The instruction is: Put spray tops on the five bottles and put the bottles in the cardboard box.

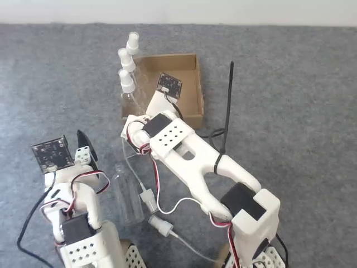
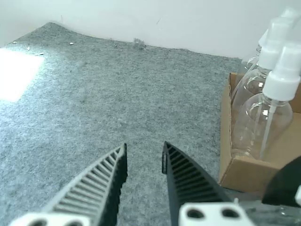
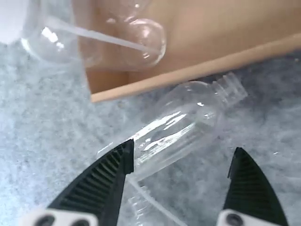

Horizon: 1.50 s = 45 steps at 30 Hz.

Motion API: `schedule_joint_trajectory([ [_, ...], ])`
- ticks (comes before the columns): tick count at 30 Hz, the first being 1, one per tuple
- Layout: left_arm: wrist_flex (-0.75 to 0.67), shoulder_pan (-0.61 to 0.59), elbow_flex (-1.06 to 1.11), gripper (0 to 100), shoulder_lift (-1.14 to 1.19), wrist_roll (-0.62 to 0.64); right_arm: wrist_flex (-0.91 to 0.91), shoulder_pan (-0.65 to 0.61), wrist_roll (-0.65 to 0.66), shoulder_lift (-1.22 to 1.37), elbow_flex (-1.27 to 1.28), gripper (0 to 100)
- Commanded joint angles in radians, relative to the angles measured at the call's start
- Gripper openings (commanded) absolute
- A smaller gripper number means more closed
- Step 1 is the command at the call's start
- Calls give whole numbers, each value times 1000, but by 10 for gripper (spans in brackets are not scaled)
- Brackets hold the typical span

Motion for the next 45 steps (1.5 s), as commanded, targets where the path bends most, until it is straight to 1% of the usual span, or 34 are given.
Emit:
schedule_joint_trajectory([
  [1,-34,-8,-5,120,-15,-9,-12,12,-11,-8,-61,285],
  [8,-34,-8,-5,120,-15,-9,-44,12,-11,51,-74,285],
  [16,-34,-8,-5,120,-15,-9,-8,12,-17,140,-140,285],
  [21,-34,-8,-5,120,-15,-9,-5,12,-11,150,-144,285],
  [26,-34,-8,-5,120,-15,-9,74,8,-9,148,-152,285],
  [36,-34,-8,-5,120,-15,-9,329,13,-9,157,-292,287],
  [45,-34,-8,-5,120,-15,-9,355,13,-28,148,-328,287],
])
